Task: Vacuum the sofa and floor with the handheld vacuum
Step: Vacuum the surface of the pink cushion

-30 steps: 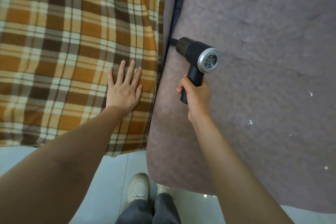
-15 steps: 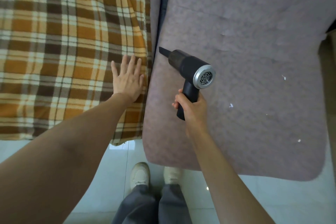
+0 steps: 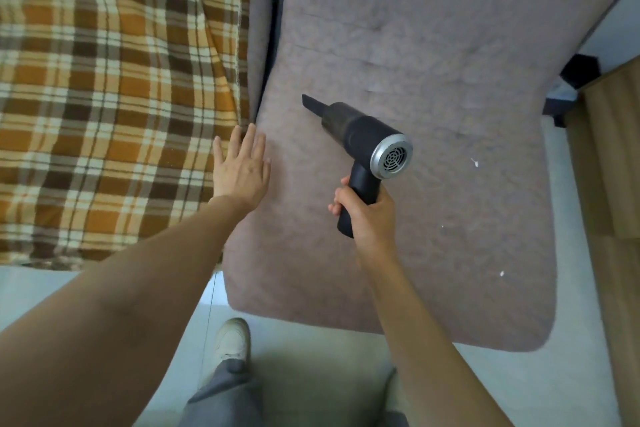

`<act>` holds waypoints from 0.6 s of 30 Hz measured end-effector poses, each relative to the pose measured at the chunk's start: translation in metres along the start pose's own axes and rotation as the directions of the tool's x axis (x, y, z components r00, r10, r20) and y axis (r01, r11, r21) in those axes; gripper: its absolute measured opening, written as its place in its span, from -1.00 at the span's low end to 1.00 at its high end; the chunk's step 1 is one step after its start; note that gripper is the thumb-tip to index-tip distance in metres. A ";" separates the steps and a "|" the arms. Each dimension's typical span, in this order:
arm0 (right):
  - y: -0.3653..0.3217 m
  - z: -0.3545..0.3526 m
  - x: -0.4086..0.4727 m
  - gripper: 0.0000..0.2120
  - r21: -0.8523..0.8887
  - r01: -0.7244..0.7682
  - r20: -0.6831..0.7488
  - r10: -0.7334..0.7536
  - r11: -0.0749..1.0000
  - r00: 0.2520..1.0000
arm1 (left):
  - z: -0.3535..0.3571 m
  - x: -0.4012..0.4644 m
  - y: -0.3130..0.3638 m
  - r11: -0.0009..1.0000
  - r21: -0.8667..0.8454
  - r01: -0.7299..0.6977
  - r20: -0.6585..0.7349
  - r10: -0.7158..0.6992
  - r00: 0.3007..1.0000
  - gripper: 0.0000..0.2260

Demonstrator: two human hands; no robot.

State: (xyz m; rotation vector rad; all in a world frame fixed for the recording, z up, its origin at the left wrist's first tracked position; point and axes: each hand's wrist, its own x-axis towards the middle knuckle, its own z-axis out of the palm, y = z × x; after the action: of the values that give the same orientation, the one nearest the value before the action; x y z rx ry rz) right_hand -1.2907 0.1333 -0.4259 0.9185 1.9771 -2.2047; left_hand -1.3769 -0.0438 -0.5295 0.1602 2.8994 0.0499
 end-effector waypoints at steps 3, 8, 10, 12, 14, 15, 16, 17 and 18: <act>-0.011 -0.038 -0.001 -0.84 -0.017 0.017 0.043 -0.017 1.000 0.999 | -0.005 -0.016 0.032 0.999 -0.030 0.035 -0.003 -0.036 0.999 -0.51; -0.026 -0.109 -0.002 -0.82 -0.031 0.024 0.129 -0.020 0.999 0.991 | -0.006 -0.048 0.097 0.992 -0.048 0.115 -0.023 -0.116 0.993 -0.53; -0.026 -0.139 0.000 -0.84 -0.042 0.029 0.154 -0.023 0.999 0.988 | 0.002 -0.063 0.124 0.982 -0.083 0.167 0.010 -0.167 0.986 -0.53; -0.023 -0.168 0.001 -0.86 -0.055 0.031 0.171 -0.021 0.998 0.985 | 0.014 -0.080 0.149 0.972 -0.116 0.206 0.035 -0.203 0.978 -0.53; -0.018 -0.195 0.000 -0.85 -0.071 0.024 0.174 -0.011 0.997 0.985 | 0.029 -0.096 0.170 0.965 -0.133 0.228 0.042 -0.224 0.974 -0.53; -0.016 -0.207 -0.001 -0.84 -0.087 0.019 0.177 -0.004 0.996 0.984 | 0.035 -0.104 0.180 0.961 -0.141 0.239 0.051 -0.234 0.971 -0.53; -0.012 -0.218 -0.004 -0.85 -0.105 0.015 0.179 0.004 0.994 0.984 | 0.042 -0.112 0.188 0.958 -0.148 0.246 0.057 -0.240 0.969 -0.53; -0.008 -0.228 -0.006 -0.85 -0.123 0.007 0.183 0.016 0.992 0.983 | 0.048 -0.118 0.195 0.955 -0.156 0.254 0.060 -0.247 0.967 -0.53; -0.004 -0.237 -0.009 -0.85 -0.134 -0.007 0.183 0.031 0.991 0.983 | 0.053 -0.125 0.201 0.951 -0.165 0.263 0.064 -0.256 0.965 -0.53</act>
State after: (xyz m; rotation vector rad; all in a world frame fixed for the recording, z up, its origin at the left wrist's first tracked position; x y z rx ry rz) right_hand -1.1910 0.3484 -0.4212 0.6863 1.9909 -2.0360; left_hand -1.2229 0.1432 -0.5430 -0.2484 2.8298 0.2466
